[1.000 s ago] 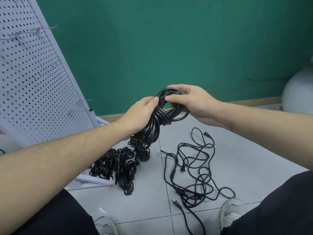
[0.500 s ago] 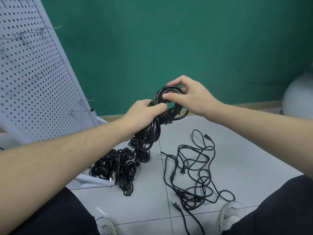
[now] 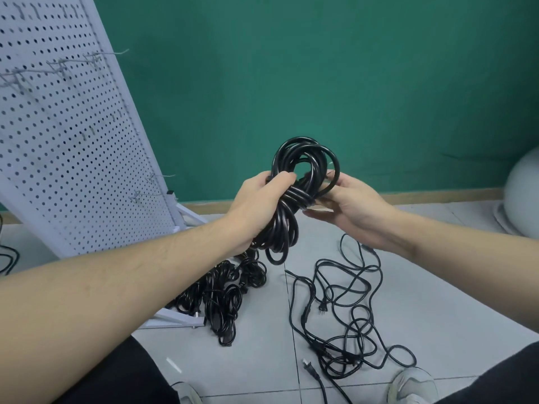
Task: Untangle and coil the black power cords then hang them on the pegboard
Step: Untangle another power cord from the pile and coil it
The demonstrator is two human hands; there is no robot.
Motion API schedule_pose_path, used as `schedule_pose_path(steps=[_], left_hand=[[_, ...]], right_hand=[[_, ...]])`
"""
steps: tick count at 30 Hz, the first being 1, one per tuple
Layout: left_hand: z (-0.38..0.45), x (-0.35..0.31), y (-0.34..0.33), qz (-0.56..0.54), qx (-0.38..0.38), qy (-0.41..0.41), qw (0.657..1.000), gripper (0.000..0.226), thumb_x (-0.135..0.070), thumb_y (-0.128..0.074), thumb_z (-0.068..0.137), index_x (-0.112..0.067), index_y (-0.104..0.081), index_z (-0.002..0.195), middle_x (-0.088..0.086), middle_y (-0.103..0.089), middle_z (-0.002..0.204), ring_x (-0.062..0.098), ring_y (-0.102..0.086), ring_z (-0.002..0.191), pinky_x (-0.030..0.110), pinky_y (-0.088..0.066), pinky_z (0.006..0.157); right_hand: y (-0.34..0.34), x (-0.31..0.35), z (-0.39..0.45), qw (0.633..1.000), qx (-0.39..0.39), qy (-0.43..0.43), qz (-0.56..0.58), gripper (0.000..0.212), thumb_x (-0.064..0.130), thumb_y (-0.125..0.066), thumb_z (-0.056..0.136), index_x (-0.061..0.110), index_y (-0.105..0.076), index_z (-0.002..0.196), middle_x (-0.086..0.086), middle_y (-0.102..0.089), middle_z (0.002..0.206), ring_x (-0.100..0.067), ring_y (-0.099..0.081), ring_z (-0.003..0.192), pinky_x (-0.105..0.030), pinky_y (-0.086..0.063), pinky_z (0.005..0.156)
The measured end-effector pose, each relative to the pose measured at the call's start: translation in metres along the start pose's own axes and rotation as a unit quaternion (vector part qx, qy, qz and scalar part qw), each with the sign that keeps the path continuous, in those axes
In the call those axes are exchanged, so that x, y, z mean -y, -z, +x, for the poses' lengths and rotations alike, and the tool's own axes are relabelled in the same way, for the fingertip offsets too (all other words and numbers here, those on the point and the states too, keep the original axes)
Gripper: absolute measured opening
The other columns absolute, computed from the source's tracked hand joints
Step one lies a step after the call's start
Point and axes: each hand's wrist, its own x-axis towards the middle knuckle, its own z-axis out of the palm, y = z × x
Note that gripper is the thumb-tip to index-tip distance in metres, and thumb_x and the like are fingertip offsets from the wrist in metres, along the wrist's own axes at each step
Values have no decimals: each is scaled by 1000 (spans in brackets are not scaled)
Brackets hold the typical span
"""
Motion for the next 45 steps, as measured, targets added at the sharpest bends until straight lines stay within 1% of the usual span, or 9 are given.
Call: schedule_pose_path(steps=[3,7,10,14,21,28,33,38,45], left_hand=[[4,0,2,-4,14,-14,1000,27,-45,-63,90,-20,-60,80,-3,-64,72,19,-58,68,39,-47,74],[5,1,2,11,30,-21,999,23,-41,-60,95,-24,-63,80,-12,-66,68,12,-60,67,34,-47,73],[5,5,-1,16,33,-29,999,16,-41,-60,95,-28,-67,88,-14,-68,74,6,-62,68,30,-46,72],[7,9,-3,-16,17,-29,999,11,-40,-58,97,-32,-65,92,-12,-67,75,9,-64,71,31,-47,75],[8,7,2,-63,11,11,998,19,-40,-58,96,-29,-59,82,-11,-61,67,13,-60,66,33,-46,67],[9,7,3,-65,19,39,997,21,-43,-57,95,-27,-56,81,-7,-61,71,16,-58,65,34,-46,64],[10,7,0,-86,-5,10,996,19,-39,-63,92,-32,-63,74,-4,-64,72,24,-63,72,54,-57,82],[14,5,13,-39,60,15,997,22,-36,-61,95,-14,-58,92,20,-71,89,28,-66,72,52,-57,84],[13,10,18,9,119,8,993,12,-42,-61,87,-34,-69,90,1,-74,88,30,-74,90,61,-55,94]], right_hand=[[-5,-4,5,998,-38,27,48,19,2,-65,91,20,-68,94,1,-75,87,-13,-69,83,-43,-51,105],[-10,-7,13,993,-76,83,39,16,2,-65,93,10,-67,106,-5,-69,87,-17,-63,72,-29,-53,70],[-11,-11,23,987,-122,108,-6,21,1,-61,95,0,-67,116,-13,-70,98,-21,-63,82,-25,-50,62],[-14,-12,29,977,-148,143,-63,19,-7,-59,93,3,-72,102,0,-75,84,-7,-67,71,-19,-48,52],[-20,-20,31,970,-113,172,-129,33,-25,-55,86,5,-67,87,12,-68,62,5,-60,56,-12,-48,58],[-11,-28,37,944,-113,196,-241,49,-19,-64,84,30,-71,82,12,-72,71,-8,-63,71,-33,-57,70],[-16,-20,34,960,-91,193,-183,39,-22,-59,86,16,-68,86,18,-71,67,4,-63,64,-14,-50,64],[-5,-9,28,936,-64,198,-283,27,-1,-77,81,23,-66,81,24,-68,66,7,-61,63,-8,-47,64],[-7,-13,27,936,-70,197,-284,16,-9,-73,82,2,-68,92,7,-61,71,12,-58,59,-6,-45,58]])
